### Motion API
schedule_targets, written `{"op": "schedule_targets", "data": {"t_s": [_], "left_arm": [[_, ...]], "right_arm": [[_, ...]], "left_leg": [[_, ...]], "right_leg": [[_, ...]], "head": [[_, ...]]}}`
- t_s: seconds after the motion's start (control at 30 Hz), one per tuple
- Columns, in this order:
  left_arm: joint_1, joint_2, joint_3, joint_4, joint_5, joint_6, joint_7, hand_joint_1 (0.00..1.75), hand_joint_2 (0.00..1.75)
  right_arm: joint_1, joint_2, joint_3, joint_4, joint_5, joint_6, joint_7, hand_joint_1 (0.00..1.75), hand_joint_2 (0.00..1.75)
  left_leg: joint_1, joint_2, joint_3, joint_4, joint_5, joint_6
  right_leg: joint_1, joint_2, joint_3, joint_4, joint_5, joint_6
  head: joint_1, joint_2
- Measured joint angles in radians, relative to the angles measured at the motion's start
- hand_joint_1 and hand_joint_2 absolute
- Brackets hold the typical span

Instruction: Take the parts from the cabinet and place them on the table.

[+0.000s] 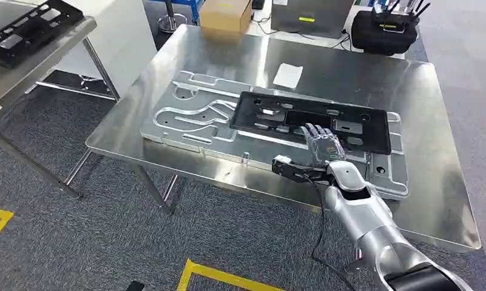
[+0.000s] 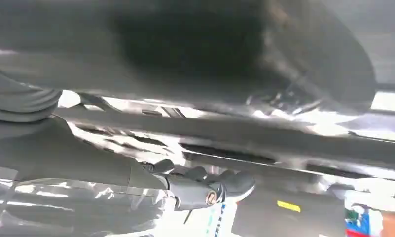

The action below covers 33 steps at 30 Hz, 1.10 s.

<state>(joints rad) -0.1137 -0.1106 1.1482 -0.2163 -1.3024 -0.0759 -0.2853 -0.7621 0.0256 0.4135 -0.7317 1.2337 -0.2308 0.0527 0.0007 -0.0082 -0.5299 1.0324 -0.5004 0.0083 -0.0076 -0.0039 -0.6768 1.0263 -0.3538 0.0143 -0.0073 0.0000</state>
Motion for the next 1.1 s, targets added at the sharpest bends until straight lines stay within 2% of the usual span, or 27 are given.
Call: {"op": "schedule_targets", "data": {"t_s": [0.03,0.07,0.1,0.17,0.2,0.23,0.27,0.3,0.33,0.37,0.4,0.43,0.53,0.57,0.63,0.67,0.7,0.73,0.77,0.8,0.83,0.87,0.9,0.93,1.03,1.07,1.1], "left_arm": [[0.001,0.0,0.0,0.0,0.0,0.0,0.0,0.0,0.0],[-0.002,-0.002,0.0,0.0,0.0,0.0,0.0,0.0,0.0],[-0.002,-0.001,0.0,0.0,0.0,0.0,0.001,0.0,0.0],[-0.001,-0.001,0.0,0.0,0.001,0.0,0.001,0.0,0.0],[0.0,-0.001,0.0,0.0,0.001,0.0,0.001,0.0,0.0],[0.0,-0.001,0.0,0.0,0.001,0.0,0.002,0.0,0.0],[0.0,-0.001,0.0,0.0,0.001,0.0,0.002,0.0,0.0],[0.0,-0.001,0.001,0.0,0.001,0.0,0.002,0.0,0.0],[0.001,-0.001,0.001,0.0,0.001,0.0,0.002,0.0,0.0],[0.0,-0.001,0.0,0.0,0.001,0.0,0.002,0.0,0.0],[0.0,-0.002,0.0,0.0,0.001,0.0,0.002,0.0,0.0],[0.0,-0.003,0.0,0.0,0.001,0.0,0.002,0.0,0.0],[0.002,-0.002,0.001,0.0,0.002,0.0,0.002,0.0,0.0],[0.003,-0.001,0.001,0.0,0.002,0.0,0.002,0.0,0.0],[0.006,-0.002,0.001,0.0,0.002,0.0,0.002,0.0,0.0],[0.006,-0.002,0.001,0.0,0.003,-0.001,0.002,0.0,0.0],[0.005,-0.002,0.001,0.0,0.004,-0.001,0.002,0.0,0.0],[0.005,-0.001,0.001,0.0,0.005,-0.001,0.002,0.0,0.0],[0.005,-0.001,0.001,0.0,0.006,-0.001,0.002,0.0,0.0],[0.005,-0.001,0.001,0.0,0.007,-0.001,0.002,0.0,0.0],[0.005,-0.001,0.001,0.0,0.009,-0.001,0.002,0.0,0.0],[0.004,-0.001,0.001,0.0,0.011,-0.001,0.002,0.0,0.0],[0.001,-0.001,0.001,0.0,0.013,-0.001,0.002,0.0,0.0],[0.0,-0.001,0.001,0.0,0.014,-0.001,0.0,0.0,0.0],[0.002,-0.001,0.001,0.0,0.014,-0.001,0.0,0.0,0.0],[0.004,-0.002,0.001,0.001,0.014,-0.001,0.0,0.0,0.0],[0.002,-0.005,0.001,0.001,0.014,-0.001,0.0,0.0,0.0]], "right_arm": [[0.002,0.0,0.0,-0.009,0.004,0.0,-0.002,0.0,0.0],[0.002,-0.001,0.0,-0.013,0.006,-0.001,-0.004,0.0,0.0],[0.004,-0.001,0.0,-0.025,0.01,-0.001,-0.005,0.0,0.0],[0.01,-0.001,0.0,-0.063,0.018,0.001,-0.004,0.0,0.0],[0.016,0.0,0.0,-0.079,0.021,0.005,-0.004,0.0,0.0],[0.023,0.0,0.001,-0.098,0.026,0.011,-0.001,0.0,0.0],[0.029,0.0,0.003,-0.115,0.029,0.015,0.001,0.0,0.0],[0.031,0.0,0.005,-0.133,0.03,0.018,0.006,0.0,0.0],[0.03,0.001,0.008,-0.147,0.03,0.021,0.007,0.0,0.0],[0.029,0.002,0.008,-0.16,0.031,0.023,0.008,0.0,0.0],[0.027,0.003,0.008,-0.177,0.032,0.025,0.008,0.0,0.0],[0.027,0.005,0.009,-0.195,0.032,0.026,0.008,0.0,0.0],[0.032,0.006,0.016,-0.222,0.034,0.028,0.008,0.0,0.0],[0.032,0.006,0.019,-0.228,0.034,0.03,0.009,0.0,0.0],[0.035,0.008,0.027,-0.247,0.035,0.03,0.01,0.0,0.0],[0.041,0.011,0.034,-0.263,0.037,0.03,0.01,0.0,0.0],[0.048,0.011,0.037,-0.273,0.04,0.029,0.011,0.0,0.0],[0.057,0.011,0.043,-0.286,0.043,0.029,0.014,0.0,0.0],[0.066,0.011,0.047,-0.298,0.045,0.029,0.015,0.0,0.0],[0.071,0.011,0.052,-0.309,0.045,0.029,0.018,0.0,0.0],[0.074,0.011,0.056,-0.319,0.046,0.028,0.019,0.0,0.0],[0.074,0.011,0.058,-0.326,0.046,0.028,0.02,0.0,0.0],[0.075,0.011,0.059,-0.338,0.046,0.028,0.02,0.0,0.0],[0.075,0.009,0.059,-0.349,0.046,0.027,0.021,0.0,0.0],[0.079,0.009,0.063,-0.357,0.047,0.026,0.02,0.0,0.0],[0.082,0.006,0.064,-0.36,0.047,0.026,0.02,0.0,0.0],[0.083,0.001,0.064,-0.36,0.047,0.027,0.02,0.0,0.0]], "left_leg": [[0.003,0.001,-0.007,-0.009,0.016,0.008],[0.008,0.007,-0.01,-0.012,0.029,0.017],[0.009,0.007,-0.023,-0.014,0.041,0.025],[0.008,0.008,-0.054,-0.014,0.062,0.029],[0.008,0.009,-0.068,-0.013,0.072,0.028],[0.008,0.009,-0.083,-0.012,0.083,0.027],[0.008,0.009,-0.097,-0.011,0.093,0.026],[0.008,0.008,-0.11,-0.01,0.101,0.023],[0.008,0.007,-0.121,-0.009,0.11,0.019],[0.008,0.007,-0.13,-0.009,0.119,0.016],[0.005,0.006,-0.136,-0.008,0.127,0.01],[0.005,0.006,-0.139,-0.008,0.136,0.003],[0.008,0.005,-0.139,-0.027,0.166,-0.018],[0.01,0.004,-0.148,-0.024,0.16,-0.023],[0.011,0.005,-0.175,0.05,0.052,-0.029],[0.014,0.005,-0.196,0.142,-0.021,-0.034],[0.014,0.005,-0.211,0.219,-0.059,-0.038],[0.014,0.005,-0.216,0.281,-0.068,-0.041],[0.014,0.005,-0.203,0.296,-0.047,-0.042],[0.014,0.005,-0.172,0.274,-0.012,-0.042],[0.015,0.005,-0.124,0.218,0.023,-0.041],[0.015,0.005,-0.06,0.136,0.034,-0.037],[0.014,0.004,0.003,0.041,-0.01,-0.032],[0.007,0.003,0.035,-0.021,-0.03,-0.023],[0.001,0.002,0.017,-0.013,-0.008,0.002],[0.01,0.006,0.008,-0.028,0.012,0.012],[0.012,0.011,-0.001,-0.03,0.027,0.022]], "right_leg": [[0.001,0.002,-0.004,-0.003,0.009,0.008],[-0.005,0.006,-0.013,0.009,-0.018,0.011],[-0.004,0.006,-0.027,0.048,-0.077,0.017],[-0.007,0.004,-0.068,0.197,-0.197,0.027],[-0.008,0.004,-0.08,0.262,-0.227,0.03],[-0.008,0.004,-0.077,0.3,-0.23,0.031],[-0.008,0.004,-0.054,0.294,-0.206,0.031],[-0.008,0.004,-0.015,0.254,-0.174,0.028],[-0.007,0.004,0.042,0.18,-0.144,0.022],[-0.005,0.005,0.11,0.092,-0.136,0.015],[0.003,0.005,0.166,0.009,-0.168,0.005],[0.005,0.005,0.179,-0.027,-0.175,-0.001],[0.012,0.004,0.163,-0.028,-0.151,-0.02],[-0.001,-0.001,0.156,-0.04,-0.131,-0.031],[0.001,-0.003,0.13,-0.042,-0.108,-0.046],[0.003,-0.002,0.112,-0.039,-0.095,-0.048],[0.005,-0.003,0.097,-0.037,-0.084,-0.048],[0.006,-0.004,0.079,-0.032,-0.073,-0.047],[0.006,-0.004,0.062,-0.027,-0.064,-0.046],[0.006,-0.005,0.045,-0.021,-0.055,-0.044],[0.005,-0.005,0.027,-0.015,-0.046,-0.041],[0.004,-0.004,0.01,-0.007,-0.036,-0.038],[0.006,-0.004,-0.001,0.001,-0.029,-0.032],[0.008,-0.004,-0.006,0.006,-0.023,-0.026],[0.005,-0.004,-0.004,-0.011,0.009,-0.008],[0.009,0.001,-0.009,-0.009,0.012,-0.001],[0.005,0.006,-0.022,0.01,-0.033,0.004]], "head": [[0.0,0.0],[0.0,0.0],[0.005,0.0],[0.013,0.0],[0.013,0.0],[0.013,0.0],[0.014,0.0],[0.013,0.0],[0.013,0.0],[0.013,0.0],[0.013,0.0],[0.01,0.0],[0.013,0.0],[0.016,0.0],[0.006,0.0],[0.003,0.0],[0.003,0.0],[0.002,0.0],[0.003,0.0],[0.002,0.0],[0.002,0.0],[0.002,0.0],[0.001,0.0],[0.003,0.0],[0.0,0.0],[0.0,0.0],[0.0,0.0]]}}
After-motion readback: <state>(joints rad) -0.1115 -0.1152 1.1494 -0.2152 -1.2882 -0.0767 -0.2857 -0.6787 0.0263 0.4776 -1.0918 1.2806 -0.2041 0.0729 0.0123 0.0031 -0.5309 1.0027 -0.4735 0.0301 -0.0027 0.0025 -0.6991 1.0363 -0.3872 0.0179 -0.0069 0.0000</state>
